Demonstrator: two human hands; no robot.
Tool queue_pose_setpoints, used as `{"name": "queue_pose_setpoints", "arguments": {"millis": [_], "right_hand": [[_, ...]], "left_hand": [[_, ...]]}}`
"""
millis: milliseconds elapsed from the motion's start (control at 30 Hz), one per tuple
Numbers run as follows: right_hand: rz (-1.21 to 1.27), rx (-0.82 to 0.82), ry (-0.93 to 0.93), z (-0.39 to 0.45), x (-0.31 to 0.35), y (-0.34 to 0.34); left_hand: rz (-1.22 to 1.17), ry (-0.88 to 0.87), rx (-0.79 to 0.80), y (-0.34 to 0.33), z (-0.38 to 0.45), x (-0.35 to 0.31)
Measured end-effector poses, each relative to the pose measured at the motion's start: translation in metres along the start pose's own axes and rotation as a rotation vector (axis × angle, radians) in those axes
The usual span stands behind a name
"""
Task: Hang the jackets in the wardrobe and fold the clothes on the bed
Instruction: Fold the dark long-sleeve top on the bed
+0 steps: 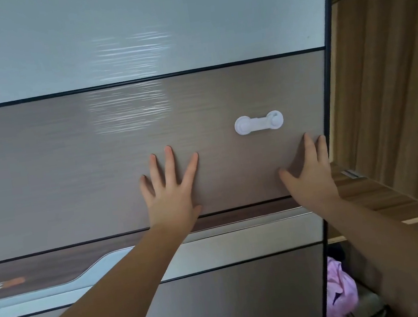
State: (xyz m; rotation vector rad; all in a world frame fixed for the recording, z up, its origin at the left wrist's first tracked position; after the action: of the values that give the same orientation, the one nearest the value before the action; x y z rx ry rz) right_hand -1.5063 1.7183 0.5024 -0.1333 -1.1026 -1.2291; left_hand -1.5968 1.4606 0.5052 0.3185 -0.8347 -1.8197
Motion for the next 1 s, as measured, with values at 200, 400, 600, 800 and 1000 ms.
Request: {"name": "queue_pose_setpoints", "arguments": {"millis": [200, 400, 600, 800, 1000], "right_hand": [[-0.044, 0.010, -0.077, 0.037, -0.049, 0.054], [-0.160, 0.025, -0.017, 0.044, -0.075, 0.072], [-0.105, 0.067, -0.090, 0.034, -0.083, 0.053], [-0.068, 0.004, -0.184, 0.053, -0.112, 0.066], [-0.061, -0.051, -0.193, 0.076, -0.146, 0.088]], "left_hand": [[0.044, -0.178, -0.029, 0.004, 0.013, -0.056], [0.133, -0.355, -0.053, 0.015, 0.033, -0.095], [0.194, -0.361, 0.028, 0.011, 0.058, -0.122], [0.203, -0.414, 0.038, 0.004, 0.074, -0.155], [0.164, -0.439, 0.015, -0.001, 0.087, -0.201]]}}
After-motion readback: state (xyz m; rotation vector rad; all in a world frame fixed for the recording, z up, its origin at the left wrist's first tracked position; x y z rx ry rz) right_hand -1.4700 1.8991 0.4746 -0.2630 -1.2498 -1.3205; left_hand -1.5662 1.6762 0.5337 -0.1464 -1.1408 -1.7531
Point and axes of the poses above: each hand's wrist, its own z-axis towards the middle knuckle, its own y-axis out of the back of the hand, x = y × z, the point moved 1 cm from there along z, towards the middle knuckle, and after that the axes turned 3 degrees about -y, right-handed, at the moved point
